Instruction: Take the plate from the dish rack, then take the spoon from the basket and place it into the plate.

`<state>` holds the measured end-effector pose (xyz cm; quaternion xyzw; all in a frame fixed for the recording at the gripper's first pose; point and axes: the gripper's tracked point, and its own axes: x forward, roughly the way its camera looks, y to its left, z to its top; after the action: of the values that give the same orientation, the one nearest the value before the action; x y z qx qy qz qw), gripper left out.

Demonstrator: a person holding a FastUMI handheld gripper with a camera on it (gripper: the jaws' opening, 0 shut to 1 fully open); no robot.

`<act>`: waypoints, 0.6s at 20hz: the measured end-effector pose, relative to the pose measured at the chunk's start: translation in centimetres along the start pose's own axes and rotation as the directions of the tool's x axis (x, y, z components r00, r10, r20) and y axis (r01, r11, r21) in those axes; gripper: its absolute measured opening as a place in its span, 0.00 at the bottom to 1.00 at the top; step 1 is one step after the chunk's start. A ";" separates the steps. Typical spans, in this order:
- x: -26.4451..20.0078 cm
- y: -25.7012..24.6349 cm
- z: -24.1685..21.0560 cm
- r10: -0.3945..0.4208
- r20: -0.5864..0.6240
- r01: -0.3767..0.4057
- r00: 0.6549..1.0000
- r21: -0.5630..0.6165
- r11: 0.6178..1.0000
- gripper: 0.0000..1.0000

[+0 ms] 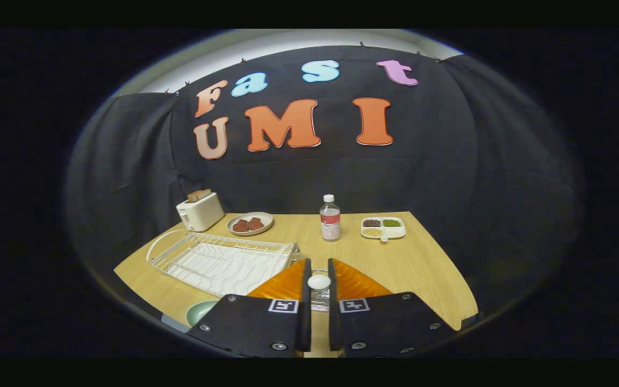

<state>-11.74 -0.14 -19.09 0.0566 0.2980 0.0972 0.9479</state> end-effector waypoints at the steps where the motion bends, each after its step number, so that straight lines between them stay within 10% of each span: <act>1: -0.4 0.4 0.1 0.019 0.000 -0.019 1.000 -0.007 1.000 0.13; 12: -3.8 8.6 -4.1 0.288 -0.084 -0.290 0.954 -0.017 0.957 0.13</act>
<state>-18.48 7.63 -18.87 0.0816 0.3231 0.2415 0.9114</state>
